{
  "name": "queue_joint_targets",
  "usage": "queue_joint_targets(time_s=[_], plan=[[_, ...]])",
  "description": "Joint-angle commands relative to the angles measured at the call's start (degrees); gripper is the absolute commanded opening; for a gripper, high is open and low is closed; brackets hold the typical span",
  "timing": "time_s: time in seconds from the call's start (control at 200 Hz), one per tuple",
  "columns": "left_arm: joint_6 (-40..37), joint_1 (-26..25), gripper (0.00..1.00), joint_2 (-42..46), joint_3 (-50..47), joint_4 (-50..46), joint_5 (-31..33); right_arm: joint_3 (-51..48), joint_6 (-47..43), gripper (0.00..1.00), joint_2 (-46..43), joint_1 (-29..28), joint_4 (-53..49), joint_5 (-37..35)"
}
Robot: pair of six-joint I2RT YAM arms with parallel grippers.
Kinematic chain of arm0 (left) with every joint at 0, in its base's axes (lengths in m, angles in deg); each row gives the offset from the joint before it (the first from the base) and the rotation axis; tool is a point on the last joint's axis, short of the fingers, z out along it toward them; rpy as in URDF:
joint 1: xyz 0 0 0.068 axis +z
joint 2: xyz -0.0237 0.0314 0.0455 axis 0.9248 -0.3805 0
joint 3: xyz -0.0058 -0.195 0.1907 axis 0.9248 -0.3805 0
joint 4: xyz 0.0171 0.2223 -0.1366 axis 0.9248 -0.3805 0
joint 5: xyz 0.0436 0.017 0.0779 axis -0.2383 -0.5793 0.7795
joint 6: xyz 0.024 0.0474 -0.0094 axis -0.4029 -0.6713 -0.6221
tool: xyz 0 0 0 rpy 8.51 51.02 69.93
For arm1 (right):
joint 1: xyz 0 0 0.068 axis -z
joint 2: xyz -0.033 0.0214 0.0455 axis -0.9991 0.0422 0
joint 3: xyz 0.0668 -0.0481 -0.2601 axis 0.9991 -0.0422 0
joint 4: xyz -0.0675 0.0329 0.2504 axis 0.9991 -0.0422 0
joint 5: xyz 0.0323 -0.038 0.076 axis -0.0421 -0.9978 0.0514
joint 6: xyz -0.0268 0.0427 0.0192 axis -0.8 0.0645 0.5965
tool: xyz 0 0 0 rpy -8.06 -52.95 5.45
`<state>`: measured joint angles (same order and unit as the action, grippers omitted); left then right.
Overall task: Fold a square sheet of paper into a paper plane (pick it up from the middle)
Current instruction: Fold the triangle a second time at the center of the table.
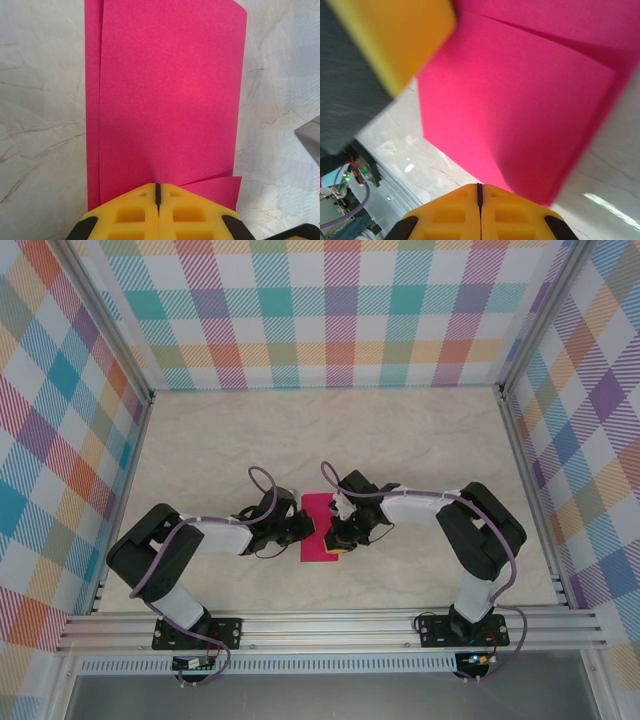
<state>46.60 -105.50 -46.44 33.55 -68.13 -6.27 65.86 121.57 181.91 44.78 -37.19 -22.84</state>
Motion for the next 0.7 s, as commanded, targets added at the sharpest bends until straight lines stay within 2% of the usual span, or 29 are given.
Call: queue_joint_targets(time_s=[0.0, 0.19, 0.34, 0.695], plan=[[-0.76, -0.31, 0.00, -1.76, -1.25, -1.39, 2.65, 3.83, 1.49, 0.06, -0.06, -1.22, -0.95, -0.17], [-0.41, -0.37, 0.00, -0.57, -1.88, -1.37, 2.23, 7.06, 3.32, 0.06, 5.12, -1.40, -1.31, -3.11], [-0.20, -0.45, 0.00, -0.25, -2.10, -1.59, 3.18, 5.49, 3.03, 0.06, 7.09, -1.48, 0.04, -1.92], [1.35, -0.45, 0.00, -0.22, -3.37, -1.77, 6.89, -3.89, 2.67, 0.11, 2.12, -1.32, -0.15, -2.62]])
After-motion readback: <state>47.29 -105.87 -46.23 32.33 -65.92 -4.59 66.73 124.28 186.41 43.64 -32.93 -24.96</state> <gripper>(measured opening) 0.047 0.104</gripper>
